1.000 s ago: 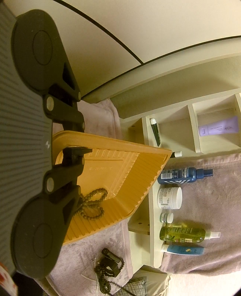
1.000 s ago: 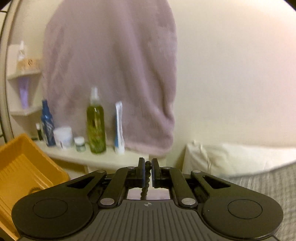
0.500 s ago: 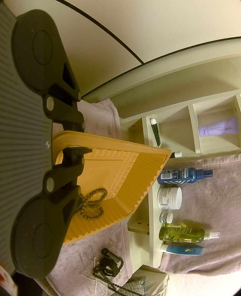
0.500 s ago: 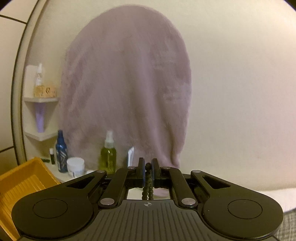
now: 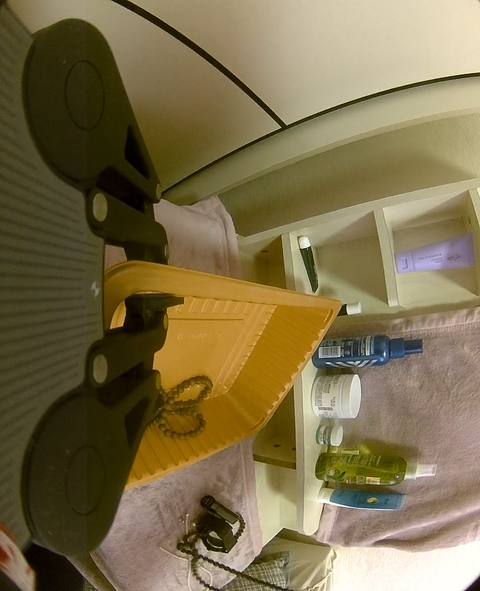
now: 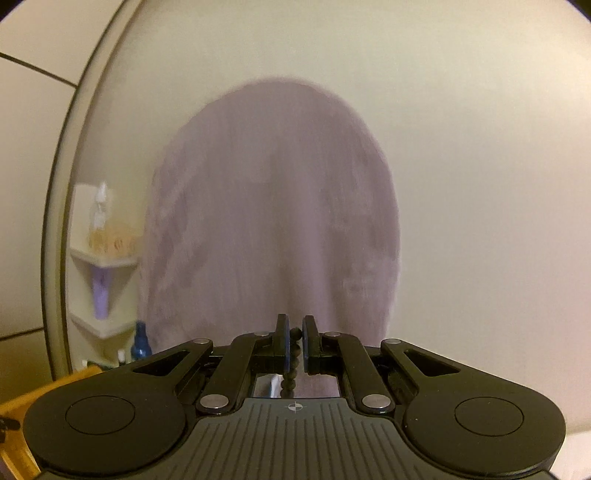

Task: Organize jewelry
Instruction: 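Lift the dark bead strand high with the right gripper toward the tray, then lower the dark bead strand into the orange tray and open the right gripper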

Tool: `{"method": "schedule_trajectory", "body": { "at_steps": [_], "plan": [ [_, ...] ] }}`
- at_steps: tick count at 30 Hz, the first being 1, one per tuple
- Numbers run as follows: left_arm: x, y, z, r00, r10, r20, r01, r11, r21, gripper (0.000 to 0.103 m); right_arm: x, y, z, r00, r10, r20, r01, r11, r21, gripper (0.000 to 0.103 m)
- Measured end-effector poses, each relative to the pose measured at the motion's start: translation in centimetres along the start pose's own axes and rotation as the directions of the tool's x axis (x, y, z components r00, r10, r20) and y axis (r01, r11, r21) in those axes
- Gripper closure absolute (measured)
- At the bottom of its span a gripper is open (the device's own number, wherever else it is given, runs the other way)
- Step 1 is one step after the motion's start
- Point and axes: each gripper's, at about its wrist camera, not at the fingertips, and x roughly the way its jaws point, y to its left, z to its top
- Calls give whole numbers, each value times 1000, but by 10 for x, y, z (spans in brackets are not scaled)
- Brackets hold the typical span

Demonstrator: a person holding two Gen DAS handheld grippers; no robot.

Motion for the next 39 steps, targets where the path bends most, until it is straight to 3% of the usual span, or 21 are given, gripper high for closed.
{"method": "schedule_trajectory", "body": {
  "at_steps": [14, 27, 33, 39],
  "plan": [
    [0, -1, 2, 1000, -2, -2, 2, 1000, -7, 98, 0, 21, 63, 986, 122, 114, -118, 992, -37, 97],
    [3, 2, 1, 1000, -9, -1, 9, 1000, -13, 98, 25, 90, 100, 922, 356, 154, -346, 934, -89, 97],
    [5, 2, 2, 1000, -12, 0, 12, 1000, -18, 98, 46, 119, 97, 895, 429, 123, -421, 903, -87, 97],
    [6, 5, 0, 1000, -13, -2, 13, 1000, -26, 98, 90, 150, 56, 875, 483, -25, -483, 874, -45, 97]
  ]
}}
